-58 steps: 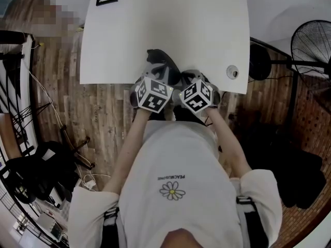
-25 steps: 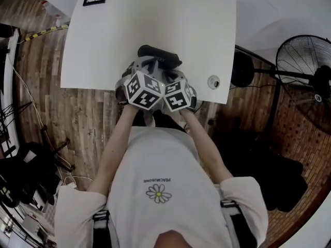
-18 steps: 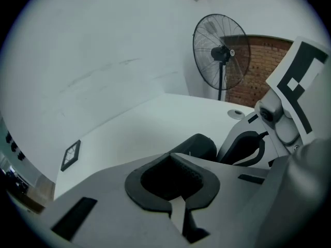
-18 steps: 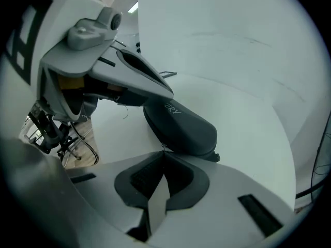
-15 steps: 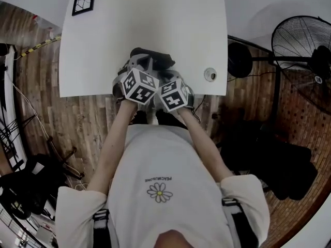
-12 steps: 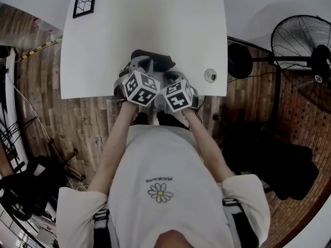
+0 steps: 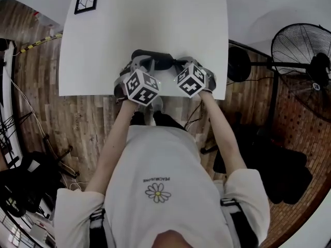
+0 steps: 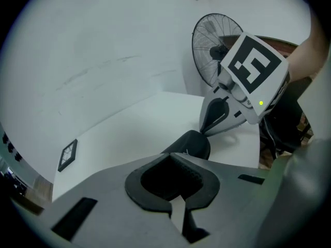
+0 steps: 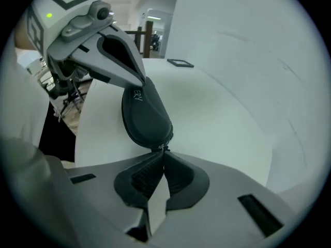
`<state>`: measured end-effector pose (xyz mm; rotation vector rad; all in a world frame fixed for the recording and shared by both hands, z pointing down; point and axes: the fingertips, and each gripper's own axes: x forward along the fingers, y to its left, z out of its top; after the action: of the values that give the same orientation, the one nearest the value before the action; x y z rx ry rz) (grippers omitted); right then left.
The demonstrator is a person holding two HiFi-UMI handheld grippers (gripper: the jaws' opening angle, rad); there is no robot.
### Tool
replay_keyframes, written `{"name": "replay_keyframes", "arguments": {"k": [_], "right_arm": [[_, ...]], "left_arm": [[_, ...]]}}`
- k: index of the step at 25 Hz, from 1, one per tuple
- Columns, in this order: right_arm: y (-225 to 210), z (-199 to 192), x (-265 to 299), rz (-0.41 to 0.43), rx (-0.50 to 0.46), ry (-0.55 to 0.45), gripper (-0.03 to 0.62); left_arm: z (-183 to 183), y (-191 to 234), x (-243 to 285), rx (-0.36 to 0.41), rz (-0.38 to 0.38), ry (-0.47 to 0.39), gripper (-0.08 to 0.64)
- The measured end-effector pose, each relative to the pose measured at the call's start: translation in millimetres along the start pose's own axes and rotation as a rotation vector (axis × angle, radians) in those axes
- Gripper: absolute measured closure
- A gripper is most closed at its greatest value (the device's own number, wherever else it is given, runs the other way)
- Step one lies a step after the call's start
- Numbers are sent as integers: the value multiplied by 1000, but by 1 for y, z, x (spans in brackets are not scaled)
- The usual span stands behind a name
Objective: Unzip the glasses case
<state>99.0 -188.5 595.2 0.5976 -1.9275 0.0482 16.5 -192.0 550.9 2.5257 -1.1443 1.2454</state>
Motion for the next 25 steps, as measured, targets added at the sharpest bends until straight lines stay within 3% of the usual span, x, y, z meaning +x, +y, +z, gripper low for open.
{"name": "replay_keyframes", "arguments": {"k": [8, 13, 17, 25], "right_arm": [[-26, 17, 15, 105, -460, 116, 583], [-33, 38, 27, 155, -626, 124, 583], [-33, 40, 28, 175, -609, 103, 583], [-32, 36, 23, 78, -510, 76, 583]], "left_arm": [[3, 3, 6, -1, -49, 44, 548], [4, 5, 6, -27, -70, 40, 548], [3, 9, 6, -45, -71, 25, 548], [1, 8, 1, -68, -66, -23, 548]]}}
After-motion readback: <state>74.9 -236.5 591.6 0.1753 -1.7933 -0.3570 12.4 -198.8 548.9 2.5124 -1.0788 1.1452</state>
